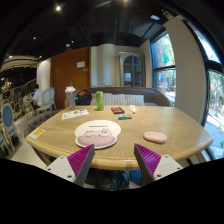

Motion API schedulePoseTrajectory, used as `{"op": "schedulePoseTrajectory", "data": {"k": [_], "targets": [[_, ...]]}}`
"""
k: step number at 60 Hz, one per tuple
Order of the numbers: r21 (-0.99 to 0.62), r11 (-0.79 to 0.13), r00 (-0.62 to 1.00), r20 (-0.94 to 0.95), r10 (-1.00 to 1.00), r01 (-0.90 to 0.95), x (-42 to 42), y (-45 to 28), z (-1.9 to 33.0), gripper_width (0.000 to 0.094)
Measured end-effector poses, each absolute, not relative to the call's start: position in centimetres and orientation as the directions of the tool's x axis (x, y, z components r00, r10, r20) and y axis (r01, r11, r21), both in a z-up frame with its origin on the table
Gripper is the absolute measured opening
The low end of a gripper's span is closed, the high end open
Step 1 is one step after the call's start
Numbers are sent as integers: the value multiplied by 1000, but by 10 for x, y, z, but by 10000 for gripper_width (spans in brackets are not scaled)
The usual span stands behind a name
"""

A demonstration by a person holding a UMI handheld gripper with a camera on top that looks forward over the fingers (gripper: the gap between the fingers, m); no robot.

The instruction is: Arrange mouse

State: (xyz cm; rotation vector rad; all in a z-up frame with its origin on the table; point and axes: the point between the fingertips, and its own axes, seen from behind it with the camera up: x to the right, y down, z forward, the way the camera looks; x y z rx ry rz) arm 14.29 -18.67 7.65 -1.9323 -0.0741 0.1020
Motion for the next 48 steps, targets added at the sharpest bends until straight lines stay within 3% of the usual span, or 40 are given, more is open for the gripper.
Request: {"op": "schedulePoseTrajectory", "data": {"k": [14,22,42,48], "targets": [[-942,-336,999,-11,33,1,174,-174,69,845],[-943,-332,999,24,-34,11,238,-164,64,844],[-912,-410,992,57,-115,5,341,-100,-3,842],[-926,-378,994,29,-102,-11,348,-74,-3,839]]}}
